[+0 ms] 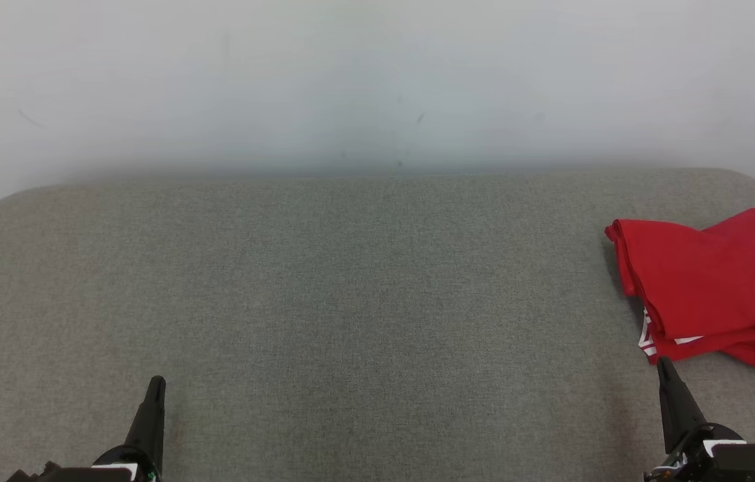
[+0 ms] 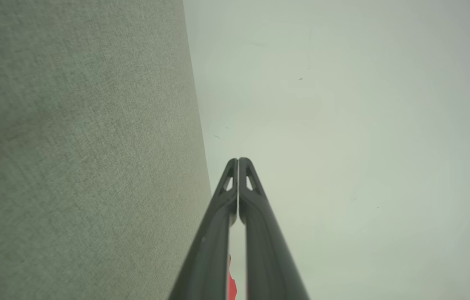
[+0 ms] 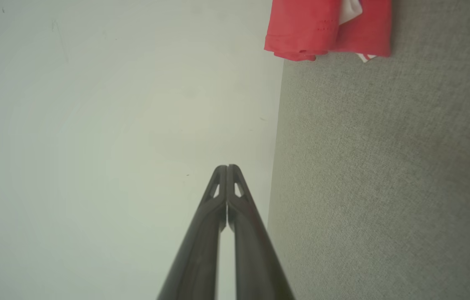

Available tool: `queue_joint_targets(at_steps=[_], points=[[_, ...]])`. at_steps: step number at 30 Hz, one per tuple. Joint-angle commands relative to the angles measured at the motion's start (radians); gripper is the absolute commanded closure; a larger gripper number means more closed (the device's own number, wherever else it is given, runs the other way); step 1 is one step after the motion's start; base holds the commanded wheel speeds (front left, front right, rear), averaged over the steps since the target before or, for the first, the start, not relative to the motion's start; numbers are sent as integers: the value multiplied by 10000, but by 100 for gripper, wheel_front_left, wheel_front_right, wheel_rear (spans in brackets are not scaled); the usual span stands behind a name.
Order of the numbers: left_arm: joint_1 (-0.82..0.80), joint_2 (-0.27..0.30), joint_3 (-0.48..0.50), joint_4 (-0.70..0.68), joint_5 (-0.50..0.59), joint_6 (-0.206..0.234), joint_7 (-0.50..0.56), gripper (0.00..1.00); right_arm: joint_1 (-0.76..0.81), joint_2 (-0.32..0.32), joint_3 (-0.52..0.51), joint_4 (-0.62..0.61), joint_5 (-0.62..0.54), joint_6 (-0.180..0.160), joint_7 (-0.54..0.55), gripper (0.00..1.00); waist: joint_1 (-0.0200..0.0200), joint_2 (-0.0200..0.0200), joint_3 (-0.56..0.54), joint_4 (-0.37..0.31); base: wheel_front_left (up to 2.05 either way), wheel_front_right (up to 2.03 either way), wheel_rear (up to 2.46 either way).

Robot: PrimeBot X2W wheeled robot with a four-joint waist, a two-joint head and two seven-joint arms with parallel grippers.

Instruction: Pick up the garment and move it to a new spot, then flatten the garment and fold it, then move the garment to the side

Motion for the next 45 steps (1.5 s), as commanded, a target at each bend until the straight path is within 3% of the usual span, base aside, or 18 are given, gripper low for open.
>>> queue_joint_targets(at_steps=[1, 45], points=[[-47, 56, 38, -34, -31, -30, 16, 100, -100, -3, -12, -21, 44, -21, 26, 100, 0, 0, 0, 0, 0, 0, 0], [-47, 56, 37, -37, -32, -30, 15, 100, -99, -2, -5, -21, 50, -21, 19, 100, 0, 0, 0, 0, 0, 0, 0]])
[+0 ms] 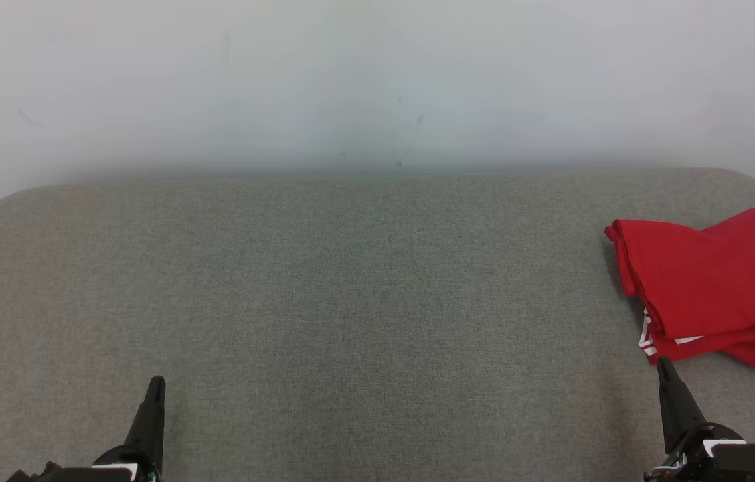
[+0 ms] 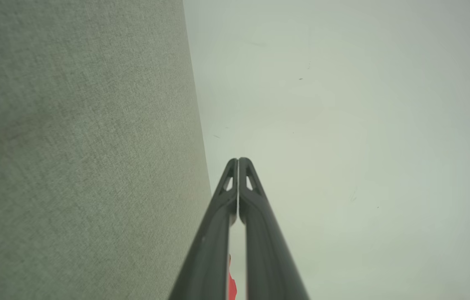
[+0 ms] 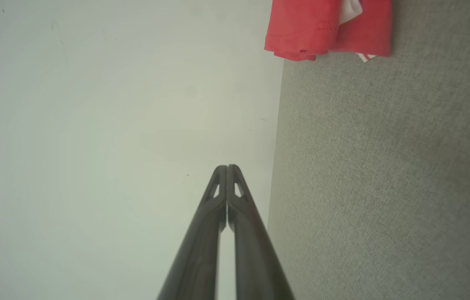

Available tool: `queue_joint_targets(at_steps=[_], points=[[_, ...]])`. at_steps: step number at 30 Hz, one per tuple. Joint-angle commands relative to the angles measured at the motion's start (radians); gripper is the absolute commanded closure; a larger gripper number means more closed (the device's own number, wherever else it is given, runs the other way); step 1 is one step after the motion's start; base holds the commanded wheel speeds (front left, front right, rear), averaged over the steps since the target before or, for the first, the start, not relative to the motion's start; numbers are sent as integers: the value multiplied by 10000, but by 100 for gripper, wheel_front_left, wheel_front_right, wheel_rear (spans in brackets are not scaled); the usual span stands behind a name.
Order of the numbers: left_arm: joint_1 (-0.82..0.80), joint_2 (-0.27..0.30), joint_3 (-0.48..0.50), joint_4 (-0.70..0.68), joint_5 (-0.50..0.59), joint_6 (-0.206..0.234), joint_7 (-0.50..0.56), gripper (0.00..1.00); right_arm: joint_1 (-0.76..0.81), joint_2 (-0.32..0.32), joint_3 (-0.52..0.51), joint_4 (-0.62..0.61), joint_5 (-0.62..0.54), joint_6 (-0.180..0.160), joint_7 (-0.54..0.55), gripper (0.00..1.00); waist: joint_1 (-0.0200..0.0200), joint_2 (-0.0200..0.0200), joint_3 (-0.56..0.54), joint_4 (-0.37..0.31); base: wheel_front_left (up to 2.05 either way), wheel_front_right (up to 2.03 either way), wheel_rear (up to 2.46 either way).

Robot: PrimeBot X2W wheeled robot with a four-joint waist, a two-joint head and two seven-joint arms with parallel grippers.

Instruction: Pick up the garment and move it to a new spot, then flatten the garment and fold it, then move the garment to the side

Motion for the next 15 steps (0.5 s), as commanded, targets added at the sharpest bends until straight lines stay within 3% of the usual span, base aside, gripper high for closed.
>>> queue_joint_targets(at_steps=[1, 15], points=[[-47, 56, 37, -37, -32, -30, 15, 100, -98, -2, -5, -21, 48, -21, 19, 100, 0, -1, 0, 0, 0, 0, 0], [-47, 56, 37, -36, -32, -30, 14, 100, -97, -2, -5, -20, 51, -21, 16, 100, 0, -1, 0, 0, 0, 0, 0]])
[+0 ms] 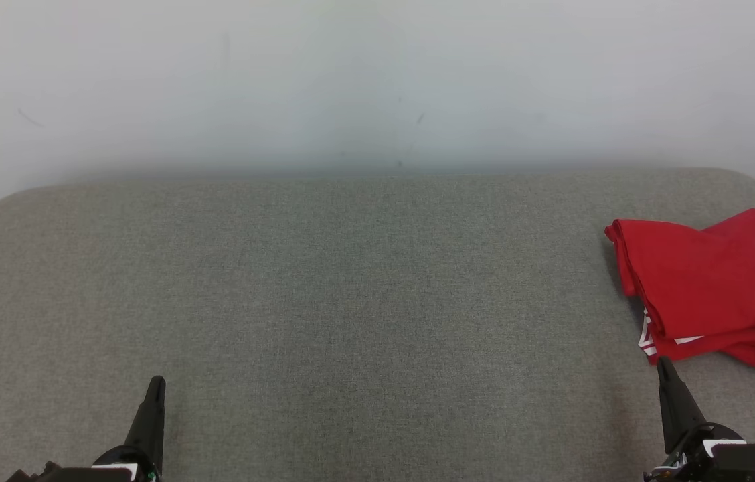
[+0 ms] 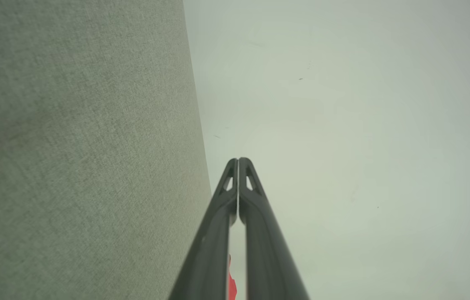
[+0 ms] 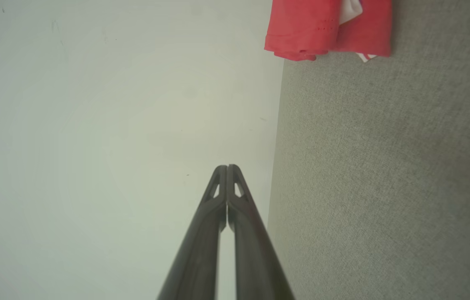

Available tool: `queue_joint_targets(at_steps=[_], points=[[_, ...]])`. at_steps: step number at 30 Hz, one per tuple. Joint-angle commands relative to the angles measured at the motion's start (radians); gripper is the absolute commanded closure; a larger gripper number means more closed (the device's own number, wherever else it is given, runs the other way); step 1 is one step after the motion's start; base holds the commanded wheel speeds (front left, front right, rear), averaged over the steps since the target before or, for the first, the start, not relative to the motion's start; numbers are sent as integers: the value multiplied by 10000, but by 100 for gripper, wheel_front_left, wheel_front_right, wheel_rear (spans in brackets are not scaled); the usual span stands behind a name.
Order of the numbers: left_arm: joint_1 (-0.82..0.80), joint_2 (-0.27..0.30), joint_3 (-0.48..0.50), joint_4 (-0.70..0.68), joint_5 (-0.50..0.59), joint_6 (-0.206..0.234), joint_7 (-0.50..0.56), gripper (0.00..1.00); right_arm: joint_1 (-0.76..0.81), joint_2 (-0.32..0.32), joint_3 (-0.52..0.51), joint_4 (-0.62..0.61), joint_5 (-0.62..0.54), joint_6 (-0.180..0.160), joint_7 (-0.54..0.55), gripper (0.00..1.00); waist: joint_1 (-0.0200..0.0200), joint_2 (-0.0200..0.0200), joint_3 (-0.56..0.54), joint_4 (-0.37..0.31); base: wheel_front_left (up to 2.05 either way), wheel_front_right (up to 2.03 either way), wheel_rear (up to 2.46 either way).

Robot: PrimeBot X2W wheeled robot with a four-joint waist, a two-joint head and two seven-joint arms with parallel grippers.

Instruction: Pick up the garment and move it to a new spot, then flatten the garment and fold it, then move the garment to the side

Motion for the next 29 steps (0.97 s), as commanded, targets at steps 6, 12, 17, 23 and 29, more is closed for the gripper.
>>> queue_joint_targets(at_steps=[6, 12, 17, 23, 29], points=[[-47, 56, 37, -34, -32, -30, 14, 100, -97, -2, -4, -18, 51, -21, 16, 100, 0, 0, 0, 0, 0, 0, 0], [-46, 56, 37, -34, -32, -30, 14, 100, -97, -2, -5, -20, 52, -21, 14, 100, 0, 0, 0, 0, 0, 0, 0], [-46, 56, 37, -34, -32, -30, 14, 100, -97, -2, -3, -20, 53, -21, 15, 100, 0, 0, 0, 0, 0, 0, 0], [-46, 56, 37, -34, -32, -30, 14, 100, -97, -2, -3, -18, 52, -21, 14, 100, 0, 0, 0, 0, 0, 0, 0], [-46, 56, 37, -35, -32, -30, 14, 100, -97, -2, -3, -20, 52, -21, 14, 100, 0, 0, 0, 0, 0, 0, 0]])
